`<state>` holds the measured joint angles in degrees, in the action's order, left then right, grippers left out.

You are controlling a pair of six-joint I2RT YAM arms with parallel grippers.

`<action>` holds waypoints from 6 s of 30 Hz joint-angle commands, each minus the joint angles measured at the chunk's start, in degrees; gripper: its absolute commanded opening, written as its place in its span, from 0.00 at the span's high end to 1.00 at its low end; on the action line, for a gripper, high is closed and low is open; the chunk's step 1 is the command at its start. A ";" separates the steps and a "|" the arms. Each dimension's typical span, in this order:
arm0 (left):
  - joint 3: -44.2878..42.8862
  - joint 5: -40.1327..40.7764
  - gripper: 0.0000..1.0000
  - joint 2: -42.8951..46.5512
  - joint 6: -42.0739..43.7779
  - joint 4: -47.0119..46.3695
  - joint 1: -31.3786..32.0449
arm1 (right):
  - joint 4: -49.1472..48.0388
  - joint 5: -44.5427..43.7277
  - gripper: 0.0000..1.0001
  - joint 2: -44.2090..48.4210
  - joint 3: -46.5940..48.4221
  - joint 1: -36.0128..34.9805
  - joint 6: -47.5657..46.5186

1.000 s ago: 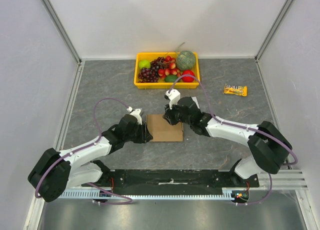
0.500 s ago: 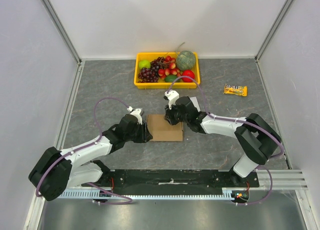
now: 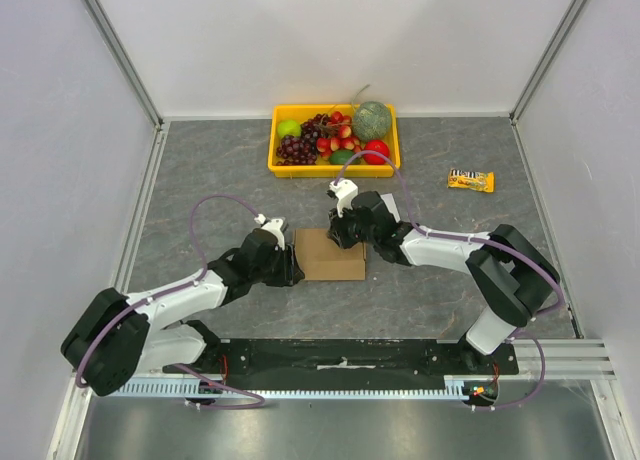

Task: Fold the paper box

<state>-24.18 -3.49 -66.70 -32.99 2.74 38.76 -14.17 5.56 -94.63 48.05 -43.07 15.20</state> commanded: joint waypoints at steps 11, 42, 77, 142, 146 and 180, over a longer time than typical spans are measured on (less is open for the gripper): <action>-1.39 5.42 0.43 -3.79 0.47 -1.16 0.17 | -0.06 1.03 0.72 0.23 1.43 0.97 1.15; -9.56 19.93 0.37 -7.40 -4.45 4.82 -0.44 | 18.99 -17.42 0.69 7.10 8.19 5.89 3.17; -2.35 0.23 0.98 -2.03 -5.68 -4.50 3.16 | 28.15 0.67 0.89 6.21 0.64 5.98 2.02; -3.41 6.54 0.97 -4.06 -15.08 7.79 11.86 | 30.86 -4.57 0.88 19.04 -10.35 -3.51 10.38; -7.44 11.03 0.86 -4.23 -13.51 11.13 10.81 | 31.75 -6.80 0.88 18.52 -7.37 -0.80 6.43; -25.47 -2.40 0.98 -36.31 1.18 -0.28 -3.00 | 20.86 9.99 0.94 -6.79 8.02 9.41 3.78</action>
<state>-50.24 -4.12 -99.42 -33.74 0.38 34.94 9.87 12.05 -100.07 54.70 -33.39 17.12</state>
